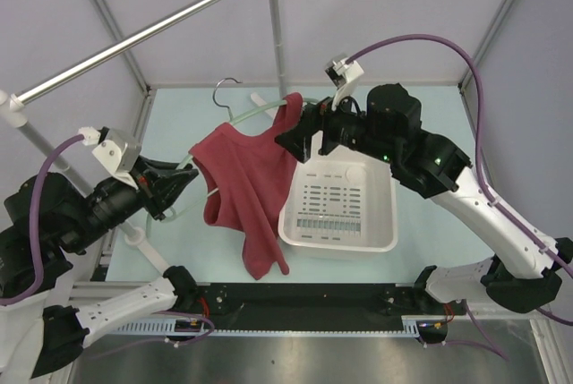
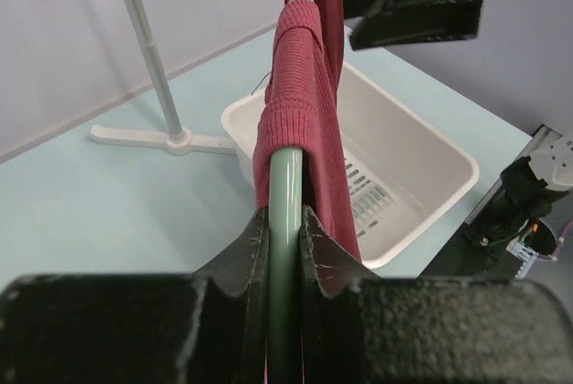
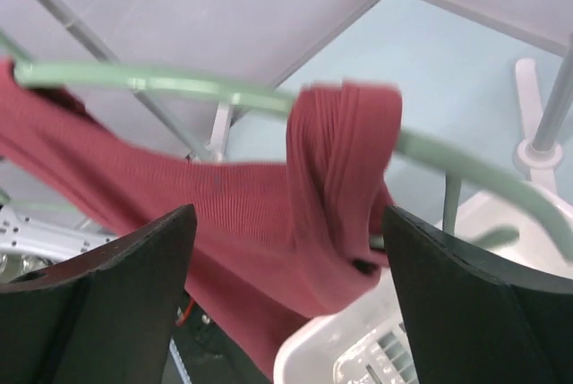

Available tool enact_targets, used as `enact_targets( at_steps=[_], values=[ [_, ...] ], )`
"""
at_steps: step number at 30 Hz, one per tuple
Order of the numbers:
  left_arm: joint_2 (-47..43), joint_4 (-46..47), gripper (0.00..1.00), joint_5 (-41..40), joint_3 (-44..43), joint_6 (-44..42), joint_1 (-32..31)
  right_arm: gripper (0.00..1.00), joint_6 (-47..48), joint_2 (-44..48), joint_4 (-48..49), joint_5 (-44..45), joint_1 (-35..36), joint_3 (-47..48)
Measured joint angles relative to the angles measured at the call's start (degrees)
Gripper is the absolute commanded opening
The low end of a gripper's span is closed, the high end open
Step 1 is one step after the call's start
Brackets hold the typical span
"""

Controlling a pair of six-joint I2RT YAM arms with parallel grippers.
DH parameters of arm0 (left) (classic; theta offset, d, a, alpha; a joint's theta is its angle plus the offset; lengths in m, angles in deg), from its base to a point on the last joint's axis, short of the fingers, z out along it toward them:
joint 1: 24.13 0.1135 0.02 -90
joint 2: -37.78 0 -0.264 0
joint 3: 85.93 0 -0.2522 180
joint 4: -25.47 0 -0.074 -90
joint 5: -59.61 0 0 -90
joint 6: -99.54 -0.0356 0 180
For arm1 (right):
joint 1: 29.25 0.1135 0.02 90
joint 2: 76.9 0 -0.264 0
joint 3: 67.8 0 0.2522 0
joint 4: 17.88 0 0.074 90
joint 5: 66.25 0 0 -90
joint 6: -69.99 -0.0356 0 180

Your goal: Remove the tank top from the hanger

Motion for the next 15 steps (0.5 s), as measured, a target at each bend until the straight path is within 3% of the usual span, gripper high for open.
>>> enact_targets(
  at_steps=[3, 8, 14, 15],
  values=[
    [-0.28, 0.15, 0.00, 1.20, 0.63, 0.02, 0.00, 0.74, 0.04, -1.66, 1.18, 2.34, 0.66, 1.46],
    [-1.22, -0.04, 0.00, 1.81, 1.44, 0.02, 0.00, 0.47, -1.03, -3.37, 1.66, 6.16, 1.46, 1.84],
    [-2.43, -0.09, 0.00, 2.03, 1.81, 0.00, 0.00, 0.45, -2.12, -3.21, 1.64, 9.27, 1.97, 1.84],
    [-2.51, -0.07, 0.00, 2.12, 1.90, 0.00, 0.00, 0.31, -2.12, -3.08, 1.62, 9.46, 2.10, 1.84]
  ],
)
